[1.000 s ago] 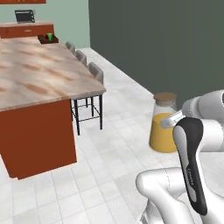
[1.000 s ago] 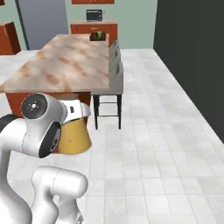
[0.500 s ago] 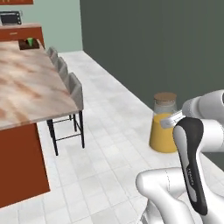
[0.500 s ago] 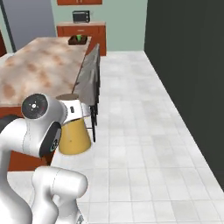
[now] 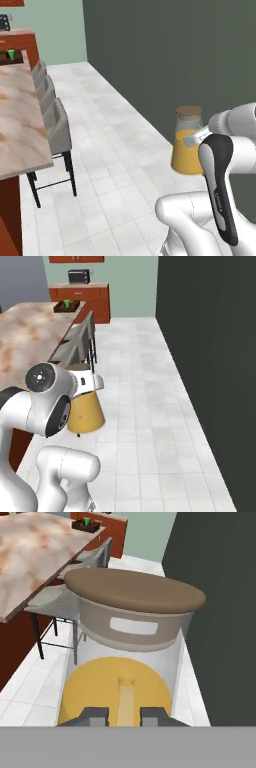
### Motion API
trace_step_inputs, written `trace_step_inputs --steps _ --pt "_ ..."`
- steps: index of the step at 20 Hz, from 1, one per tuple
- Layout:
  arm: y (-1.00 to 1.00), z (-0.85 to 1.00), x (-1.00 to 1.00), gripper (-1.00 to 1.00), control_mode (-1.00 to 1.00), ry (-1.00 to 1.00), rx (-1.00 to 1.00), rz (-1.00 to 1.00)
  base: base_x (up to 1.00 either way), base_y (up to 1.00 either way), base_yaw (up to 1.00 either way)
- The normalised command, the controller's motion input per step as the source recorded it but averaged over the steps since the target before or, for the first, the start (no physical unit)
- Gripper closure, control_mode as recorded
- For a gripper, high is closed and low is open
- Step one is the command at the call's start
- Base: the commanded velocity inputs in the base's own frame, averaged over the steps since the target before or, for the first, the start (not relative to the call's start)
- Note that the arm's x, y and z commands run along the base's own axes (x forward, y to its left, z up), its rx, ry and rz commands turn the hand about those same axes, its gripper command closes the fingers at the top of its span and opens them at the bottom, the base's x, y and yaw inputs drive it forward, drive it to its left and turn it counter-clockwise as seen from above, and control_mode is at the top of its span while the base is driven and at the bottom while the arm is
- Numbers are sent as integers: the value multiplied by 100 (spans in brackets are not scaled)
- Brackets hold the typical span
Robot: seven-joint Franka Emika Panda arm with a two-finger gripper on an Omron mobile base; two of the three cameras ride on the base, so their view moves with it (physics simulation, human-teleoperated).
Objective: There is a tray on the dining counter. Grab the cup, mug, and pitcher and place them on the tray. The pitcher may be placed next to the tray if it cannot fit the tray.
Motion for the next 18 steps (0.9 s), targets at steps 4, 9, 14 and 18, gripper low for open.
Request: trace_step_inputs --steps 4,9,14,18 --pt "0 0 0 100 100 0 0 0 100 -31 0" --pt "0 0 0 100 100 0 0 0 100 -18 0" --pt "0 0 0 100 100 0 0 0 100 -13 0" --pt "0 0 0 100 100 0 0 0 100 -5 0"
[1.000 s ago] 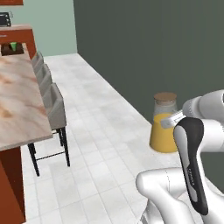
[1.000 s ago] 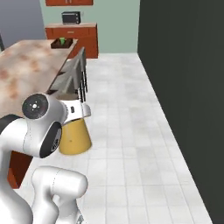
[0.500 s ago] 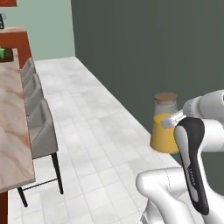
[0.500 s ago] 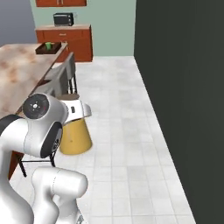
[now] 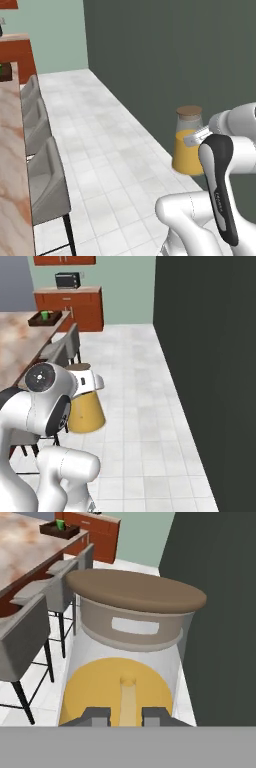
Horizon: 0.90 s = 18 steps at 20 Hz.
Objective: There is a tray on the dining counter. Grab the cup, mug, and pitcher and place them on the tray. The pitcher may be placed next to the tray if it cannot fit the tray.
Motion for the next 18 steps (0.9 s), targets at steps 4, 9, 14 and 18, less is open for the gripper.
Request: trace_step_inputs --steps 4,9,14,18 --pt "0 0 0 100 100 0 0 0 100 -5 0" --pt "0 0 0 100 100 0 0 0 100 -25 0" --pt "0 0 0 100 100 0 0 0 100 -54 2" --pt "0 0 0 100 100 0 0 0 95 -58 3"
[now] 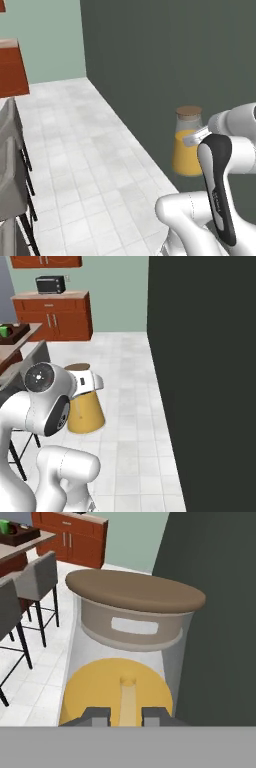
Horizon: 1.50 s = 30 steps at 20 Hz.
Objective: There is a tray on the dining counter. Grab the cup, mug, and pitcher and place them on the tray. The pitcher may be placed next to the tray if it cannot fit the tray.
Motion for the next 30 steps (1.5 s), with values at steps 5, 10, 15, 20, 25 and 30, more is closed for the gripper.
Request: trace_step_inputs --steps 5,10,15,20,25,30 --pt "0 0 0 100 100 0 0 0 94 -45 4" --pt "0 0 0 100 100 0 0 0 81 -43 12" --pt "0 0 0 100 100 0 0 0 76 -34 19" --pt "0 0 0 100 100 0 0 0 79 -31 25" --pt "0 0 0 100 100 0 0 0 79 -38 43" --pt "0 0 0 100 100 0 0 0 91 -40 56"
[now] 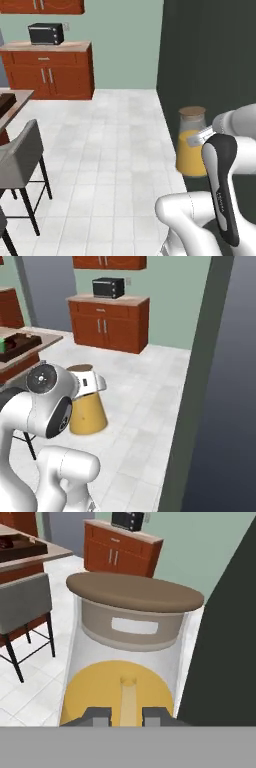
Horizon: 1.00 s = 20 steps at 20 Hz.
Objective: There is a tray on the dining counter. Grab the cup, mug, and pitcher and place them on the tray. The pitcher may be placed next to the tray if it cannot fit the tray.
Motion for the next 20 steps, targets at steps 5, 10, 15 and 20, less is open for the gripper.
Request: trace_step_inputs --steps 5,10,15,20 --pt "0 0 0 100 100 0 0 0 88 -50 56" --pt "0 0 0 100 100 0 0 0 94 -54 52" --pt "0 0 0 100 100 0 0 0 95 -56 51" --pt "0 0 0 100 100 0 0 0 97 -60 50"
